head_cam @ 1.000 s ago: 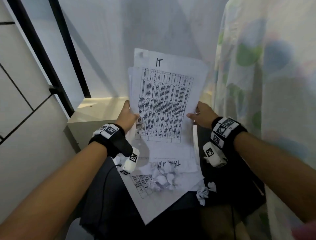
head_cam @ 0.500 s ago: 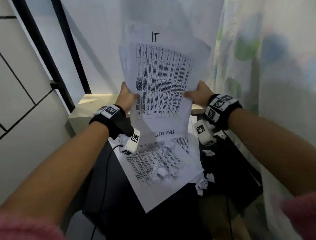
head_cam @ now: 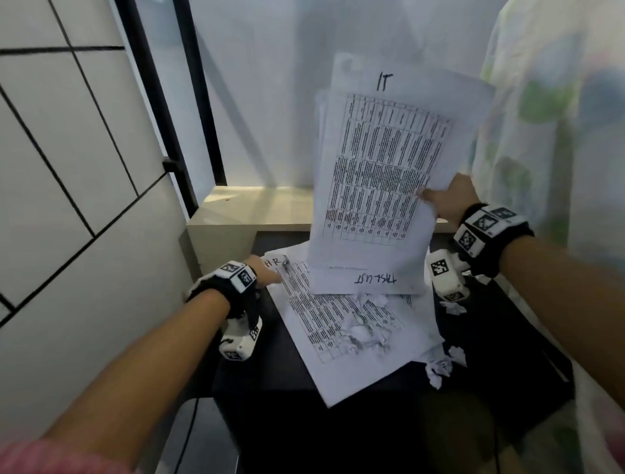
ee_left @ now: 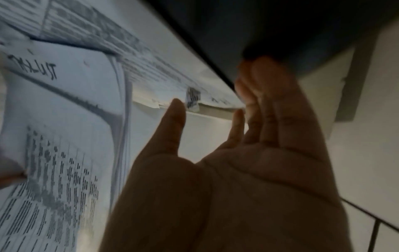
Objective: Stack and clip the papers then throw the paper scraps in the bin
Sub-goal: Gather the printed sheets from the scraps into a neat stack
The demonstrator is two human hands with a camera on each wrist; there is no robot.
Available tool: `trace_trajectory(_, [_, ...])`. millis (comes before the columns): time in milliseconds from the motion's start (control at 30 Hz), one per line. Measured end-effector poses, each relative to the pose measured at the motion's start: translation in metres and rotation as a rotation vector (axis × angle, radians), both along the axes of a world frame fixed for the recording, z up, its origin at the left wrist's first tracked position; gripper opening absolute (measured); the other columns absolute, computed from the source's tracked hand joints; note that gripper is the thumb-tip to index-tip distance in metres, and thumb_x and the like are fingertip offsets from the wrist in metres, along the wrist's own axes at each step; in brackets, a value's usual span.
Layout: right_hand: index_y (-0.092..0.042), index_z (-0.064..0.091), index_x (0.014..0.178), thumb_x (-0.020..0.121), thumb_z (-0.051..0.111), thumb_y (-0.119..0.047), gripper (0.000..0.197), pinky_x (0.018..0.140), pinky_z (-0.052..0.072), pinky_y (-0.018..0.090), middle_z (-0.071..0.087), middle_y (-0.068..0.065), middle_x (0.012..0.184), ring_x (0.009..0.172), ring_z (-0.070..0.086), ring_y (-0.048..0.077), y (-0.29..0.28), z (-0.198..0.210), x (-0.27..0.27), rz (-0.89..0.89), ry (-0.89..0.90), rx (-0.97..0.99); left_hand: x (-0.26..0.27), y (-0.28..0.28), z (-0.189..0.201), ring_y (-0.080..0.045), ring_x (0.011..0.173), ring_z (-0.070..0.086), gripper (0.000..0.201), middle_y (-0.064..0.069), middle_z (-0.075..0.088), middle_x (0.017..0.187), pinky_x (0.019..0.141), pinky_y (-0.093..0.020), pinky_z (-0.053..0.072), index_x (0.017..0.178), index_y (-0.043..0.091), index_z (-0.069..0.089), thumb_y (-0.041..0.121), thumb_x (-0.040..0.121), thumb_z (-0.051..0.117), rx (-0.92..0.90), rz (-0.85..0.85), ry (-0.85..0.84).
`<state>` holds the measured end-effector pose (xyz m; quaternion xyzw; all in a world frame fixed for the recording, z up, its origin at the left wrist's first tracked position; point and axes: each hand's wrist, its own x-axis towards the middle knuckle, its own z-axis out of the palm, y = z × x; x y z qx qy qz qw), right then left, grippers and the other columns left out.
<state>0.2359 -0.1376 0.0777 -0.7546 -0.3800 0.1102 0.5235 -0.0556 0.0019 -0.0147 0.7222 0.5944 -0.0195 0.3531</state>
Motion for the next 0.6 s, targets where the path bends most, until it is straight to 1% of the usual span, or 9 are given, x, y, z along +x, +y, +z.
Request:
trace_trajectory(67, [0.003,0.062,0.086,0.083,0.067,-0.007,0.012,0.063,0.048,0.016,0.063,0.010,0.087,0.076,0.058,0.020,0.000,-0.006,-0.003,0.045,-0.002,-0.043,0.006,-0.002,-0.008,-0.040,0.107,0.063,0.098,-0.026,0.058,0.122,0.087,-0.045,0.055,0.142,-0.002,0.025,0.034,0.068,0.079,-0.024,0.021,-0.005])
trace_trajectory(133, [0.005,0.061,0.102,0.081,0.069,-0.006,0.025,0.067,0.050,0.019,0.063,0.011,0.097,0.083,0.058,0.018,0.004,-0.011,-0.004,0.100,0.005,-0.048,0.014,-0.007,-0.007,-0.041,0.120,0.055,0.115,-0.024,0.046,0.138,0.096,-0.050,0.051,0.148,0.003,0.007,0.030,0.065,0.083,-0.003,0.010,0.000])
trace_trajectory(200, [-0.003,0.059,0.105,0.083,0.067,-0.006,0.024,0.069,0.049,0.015,0.060,0.011,0.097,0.087,0.056,0.017,0.005,-0.013,-0.009,0.125,-0.047,-0.044,0.021,-0.013,-0.005,-0.040,0.124,0.052,0.115,-0.026,0.040,0.143,0.101,-0.049,0.047,0.148,0.002,-0.003,0.019,0.071,0.080,0.014,-0.006,0.018])
trace_trajectory(233, [-0.005,0.059,0.102,0.084,0.066,-0.008,0.020,0.074,0.048,0.021,0.060,0.015,0.095,0.089,0.055,0.018,0.005,-0.013,-0.011,0.104,-0.066,-0.022,0.025,-0.017,-0.004,-0.039,0.124,0.052,0.113,-0.027,0.040,0.143,0.102,-0.049,0.045,0.148,0.001,-0.005,0.014,0.073,0.078,0.027,-0.013,0.030])
trace_trajectory(300, [-0.006,0.056,0.079,0.085,0.064,-0.010,0.011,0.068,0.042,0.027,0.056,0.019,0.075,0.073,0.050,0.016,0.005,-0.012,-0.010,0.027,-0.091,0.002,0.031,-0.018,-0.007,-0.039,0.123,0.052,0.109,-0.029,0.042,0.141,0.103,-0.048,0.044,0.148,-0.002,-0.005,0.010,0.076,0.075,0.064,0.001,0.065])
trace_trajectory(367, [-0.020,0.033,0.059,0.086,0.062,-0.010,0.040,0.055,0.029,0.021,0.032,0.003,0.059,0.058,0.031,0.010,0.005,-0.006,-0.008,-0.067,-0.072,0.075,0.033,-0.022,-0.006,-0.037,0.130,0.046,0.099,-0.028,0.037,0.146,0.107,-0.045,0.040,0.147,-0.003,-0.006,0.014,0.083,0.068,0.107,0.009,0.137])
trace_trajectory(433, [-0.020,0.025,0.058,0.087,0.061,-0.011,0.047,0.051,0.027,0.020,0.026,0.000,0.059,0.056,0.026,0.012,0.004,0.002,-0.007,-0.128,-0.066,0.132,0.037,-0.022,-0.004,-0.035,0.137,0.038,0.089,-0.025,0.026,0.152,0.111,-0.041,0.036,0.147,-0.006,-0.007,0.019,0.091,0.058,0.128,0.019,0.161])
trace_trajectory(533, [-0.016,0.030,0.060,0.088,0.059,-0.011,0.041,0.048,0.030,0.013,0.032,0.001,0.062,0.056,0.029,0.012,-0.004,0.009,-0.010,-0.122,-0.049,0.200,0.043,-0.027,-0.005,-0.034,0.138,0.036,0.074,-0.023,0.022,0.154,0.110,-0.039,0.037,0.147,-0.006,0.008,0.025,0.094,0.050,0.200,-0.052,0.229])
trace_trajectory(600, [-0.016,0.031,0.062,0.088,0.061,-0.014,0.040,0.052,0.030,0.020,0.032,0.002,0.063,0.057,0.030,0.012,-0.007,0.008,-0.009,-0.119,-0.009,0.232,0.047,-0.027,-0.009,-0.036,0.133,0.042,0.072,-0.023,0.032,0.149,0.105,-0.043,0.041,0.145,-0.001,0.023,0.027,0.088,0.057,0.188,-0.021,0.275])
